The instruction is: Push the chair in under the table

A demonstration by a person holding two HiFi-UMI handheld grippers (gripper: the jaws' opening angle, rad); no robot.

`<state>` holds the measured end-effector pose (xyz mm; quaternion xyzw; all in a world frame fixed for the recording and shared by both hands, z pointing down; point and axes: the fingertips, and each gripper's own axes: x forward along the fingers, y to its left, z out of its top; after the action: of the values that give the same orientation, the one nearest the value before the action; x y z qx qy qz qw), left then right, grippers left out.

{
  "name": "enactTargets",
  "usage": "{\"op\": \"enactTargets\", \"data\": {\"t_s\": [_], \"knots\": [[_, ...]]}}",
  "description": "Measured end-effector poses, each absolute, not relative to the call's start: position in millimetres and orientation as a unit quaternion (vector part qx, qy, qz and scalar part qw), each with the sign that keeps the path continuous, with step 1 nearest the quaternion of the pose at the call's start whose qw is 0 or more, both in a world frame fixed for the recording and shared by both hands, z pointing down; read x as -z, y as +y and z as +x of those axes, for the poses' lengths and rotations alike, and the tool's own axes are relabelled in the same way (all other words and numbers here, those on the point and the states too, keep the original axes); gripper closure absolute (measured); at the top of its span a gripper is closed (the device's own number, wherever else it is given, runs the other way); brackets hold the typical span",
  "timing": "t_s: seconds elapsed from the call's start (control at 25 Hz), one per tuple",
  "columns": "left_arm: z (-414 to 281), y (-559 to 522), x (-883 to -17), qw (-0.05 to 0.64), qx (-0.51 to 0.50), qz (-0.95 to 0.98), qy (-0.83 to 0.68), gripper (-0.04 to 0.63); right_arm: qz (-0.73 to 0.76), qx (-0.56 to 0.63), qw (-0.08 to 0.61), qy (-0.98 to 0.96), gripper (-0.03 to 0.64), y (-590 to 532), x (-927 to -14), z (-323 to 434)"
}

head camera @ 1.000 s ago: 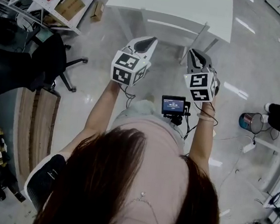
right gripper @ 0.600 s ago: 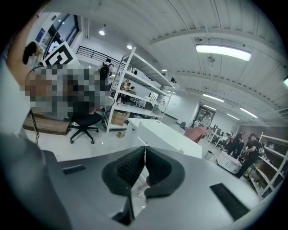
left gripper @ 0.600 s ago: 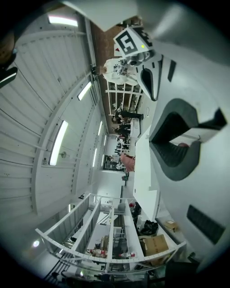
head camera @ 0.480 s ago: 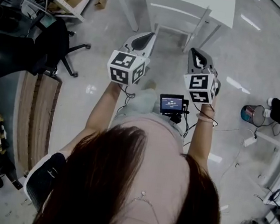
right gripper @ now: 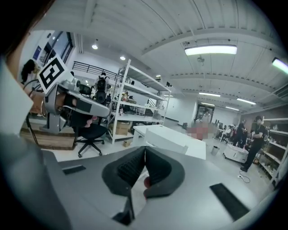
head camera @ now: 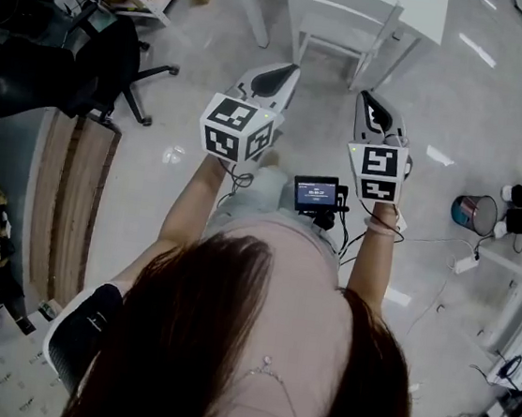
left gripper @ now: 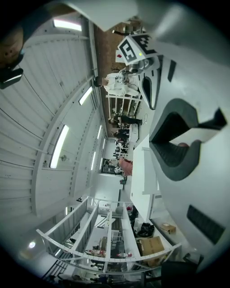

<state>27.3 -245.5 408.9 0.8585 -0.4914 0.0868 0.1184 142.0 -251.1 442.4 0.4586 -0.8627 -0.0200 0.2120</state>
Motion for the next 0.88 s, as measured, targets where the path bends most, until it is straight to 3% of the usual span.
{"op": "enactTargets", "data": {"t_s": [0.72, 0.88], "knots": [[-7.5, -241.0, -376.2, 0.063, -0.095, 0.873, -0.474, 0.588, 0.507, -0.036, 0.084, -0.857, 0.595, -243.3, -379.8, 109.5], [-22.4, -246.2, -361.4, 0.066, -0.071, 0.876, -0.473, 0.588, 0.528, -0.029, 0.087, -0.845, 0.595, -242.8, -376.2, 106.9]]}}
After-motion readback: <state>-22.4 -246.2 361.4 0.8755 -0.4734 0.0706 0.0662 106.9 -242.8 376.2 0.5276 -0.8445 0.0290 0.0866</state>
